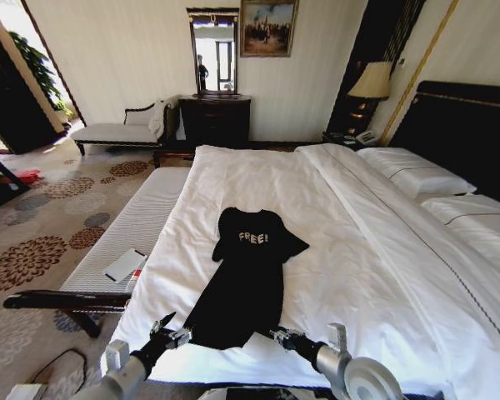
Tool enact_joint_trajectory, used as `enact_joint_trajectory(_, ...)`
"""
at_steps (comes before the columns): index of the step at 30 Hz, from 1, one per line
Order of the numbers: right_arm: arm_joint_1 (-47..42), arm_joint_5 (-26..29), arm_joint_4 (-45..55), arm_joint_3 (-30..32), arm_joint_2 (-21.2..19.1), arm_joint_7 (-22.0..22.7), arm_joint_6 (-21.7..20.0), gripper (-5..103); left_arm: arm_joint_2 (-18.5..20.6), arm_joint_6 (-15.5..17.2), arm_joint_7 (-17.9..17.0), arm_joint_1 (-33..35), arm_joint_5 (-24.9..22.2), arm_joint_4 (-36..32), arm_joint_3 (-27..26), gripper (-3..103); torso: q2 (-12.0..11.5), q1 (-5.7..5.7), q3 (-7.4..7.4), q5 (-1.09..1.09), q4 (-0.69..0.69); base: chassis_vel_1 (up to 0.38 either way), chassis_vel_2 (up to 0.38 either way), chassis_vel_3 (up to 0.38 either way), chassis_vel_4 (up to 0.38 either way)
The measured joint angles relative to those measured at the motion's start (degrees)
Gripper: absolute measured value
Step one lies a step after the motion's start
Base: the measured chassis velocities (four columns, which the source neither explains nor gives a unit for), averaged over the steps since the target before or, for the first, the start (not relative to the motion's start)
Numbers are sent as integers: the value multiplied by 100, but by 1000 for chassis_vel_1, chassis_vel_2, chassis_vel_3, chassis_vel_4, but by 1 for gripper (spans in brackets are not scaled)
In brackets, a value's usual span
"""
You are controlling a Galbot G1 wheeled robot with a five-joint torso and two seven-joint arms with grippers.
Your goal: Fold the clothes on the bed.
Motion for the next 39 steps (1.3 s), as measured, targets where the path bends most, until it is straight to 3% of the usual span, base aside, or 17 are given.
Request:
enact_joint_trajectory(2, -15, 1, 4, 24, 2, -2, 8, 13, 3, 1, -3, -16, -7, 7, 2, 90, 0, 0, 0, 0, 0, 0, 0, 0, 0)
enact_joint_trajectory(7, -58, -5, 36, 62, 16, -9, 16, 1, -22, 1, -4, -24, -16, 10, 2, 90, 0, 0, 0, 0, 0, 0, 0, 0, 0)
enact_joint_trajectory(13, -176, -61, 124, 239, -31, -18, 26, 0, -45, -5, 12, -7, -20, 18, -40, 90, 0, 0, 0, 0, 0, 0, 0, 0, 0)
enact_joint_trajectory(23, -366, -293, 506, 730, -434, 10, 70, 0, -90, -35, 42, 3, -26, 4, -47, 90, 0, 0, 0, -1, 0, 0, 0, 0, 0)
enact_joint_trajectory(27, -42, -372, 587, 668, -632, -24, 89, 0, -95, -37, 42, -10, -23, -8, -22, 90, 0, 0, 0, 0, -2, 0, 0, 0, 0)
enact_joint_trajectory(33, 1386, -80, 541, 172, -1209, -177, 126, 0, -107, -33, 37, 21, 41, -93, 29, 90, 0, 0, 0, 0, 1, 0, 0, 0, 0)
enact_joint_trajectory(37, 2587, 199, 346, -719, -1483, -129, 118, 0, -176, -25, 31, 77, 94, -139, 5, 90, 0, 0, 0, 0, 2, 0, 0, 0, 0)
enact_joint_trajectory(39, 2715, 231, 326, -847, -1484, -113, 113, 0, -188, -24, 30, 88, 101, -146, -1, 90, -1, 1, 0, 0, 2, 0, 0, 0, 0)
